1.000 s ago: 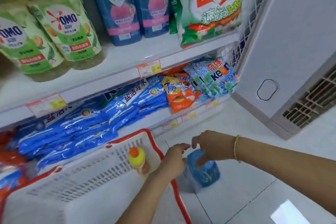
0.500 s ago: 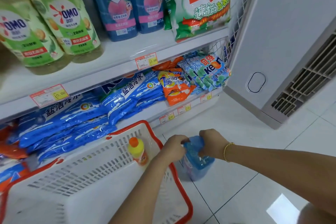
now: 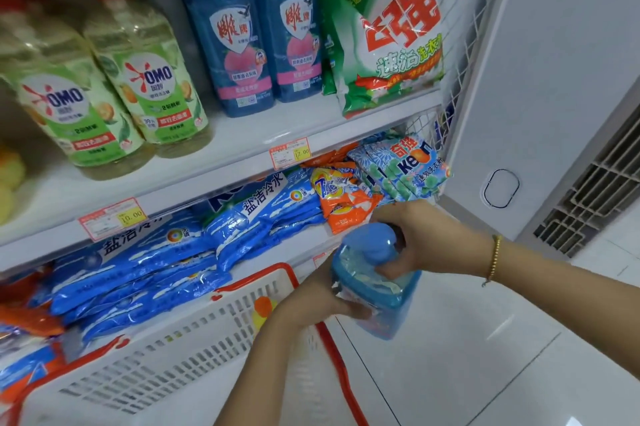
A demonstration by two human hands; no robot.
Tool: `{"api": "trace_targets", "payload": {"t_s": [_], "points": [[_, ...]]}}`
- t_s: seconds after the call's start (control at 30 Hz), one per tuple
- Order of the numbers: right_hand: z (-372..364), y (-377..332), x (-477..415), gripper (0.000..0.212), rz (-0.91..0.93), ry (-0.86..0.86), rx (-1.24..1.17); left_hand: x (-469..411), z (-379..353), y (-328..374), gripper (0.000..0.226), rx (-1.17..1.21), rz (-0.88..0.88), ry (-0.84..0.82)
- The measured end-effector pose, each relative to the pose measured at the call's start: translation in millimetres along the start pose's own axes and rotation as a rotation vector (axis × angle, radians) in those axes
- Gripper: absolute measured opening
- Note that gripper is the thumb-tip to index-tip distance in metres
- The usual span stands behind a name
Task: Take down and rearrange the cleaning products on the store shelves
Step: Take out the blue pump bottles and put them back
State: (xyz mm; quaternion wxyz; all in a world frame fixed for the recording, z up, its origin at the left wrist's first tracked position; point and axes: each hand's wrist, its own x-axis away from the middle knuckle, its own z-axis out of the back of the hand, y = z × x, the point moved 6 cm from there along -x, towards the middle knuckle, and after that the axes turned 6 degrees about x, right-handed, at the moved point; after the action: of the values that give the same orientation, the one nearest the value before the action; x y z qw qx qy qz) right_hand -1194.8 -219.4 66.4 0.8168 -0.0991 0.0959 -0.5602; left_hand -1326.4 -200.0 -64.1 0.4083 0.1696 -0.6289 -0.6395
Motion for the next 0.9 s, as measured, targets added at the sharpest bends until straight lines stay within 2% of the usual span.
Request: {"api": "trace_targets", "payload": {"t_s": [0.1, 0.23, 0.37, 0.47, 0.57, 0.7, 0.77, 0.9], "points": [[50, -17, -9, 0.033, 0.092, 0.072, -0.007, 13, 19, 35, 0.079, 0.060, -0.127, 0.131], [103, -39, -17, 0.028, 0.162, 0.192, 0.005, 33, 45, 85, 0.094, 0.112, -0.343, 0.312], [154, -72, -13, 0.034, 0.324, 0.291, 0.064, 58, 68, 152, 0.097, 0.001, -0.564, 0.508], [183, -72, -6, 0.033, 0.387, 0.479, -0.088, 73, 89, 199, 0.099, -0.038, -0.735, 0.619], [186, -57, -10, 0.038, 0.388, 0.727, -0.395, 74, 115, 239, 0.096, -0.238, -0.845, 0.735], [157, -24, -51, 0.032, 0.235, 0.863, -0.694, 46, 145, 271, 0.099, -0.457, -0.790, 0.757], [141, -13, -70, 0.035, 0.126, 0.806, -0.790, 26, 159, 276, 0.099, -0.522, -0.733, 0.756], [114, -12, -93, 0.066, 0.074, 0.638, -0.850, -11, 189, 265, 0.102, -0.417, -0.640, 0.807]]}}
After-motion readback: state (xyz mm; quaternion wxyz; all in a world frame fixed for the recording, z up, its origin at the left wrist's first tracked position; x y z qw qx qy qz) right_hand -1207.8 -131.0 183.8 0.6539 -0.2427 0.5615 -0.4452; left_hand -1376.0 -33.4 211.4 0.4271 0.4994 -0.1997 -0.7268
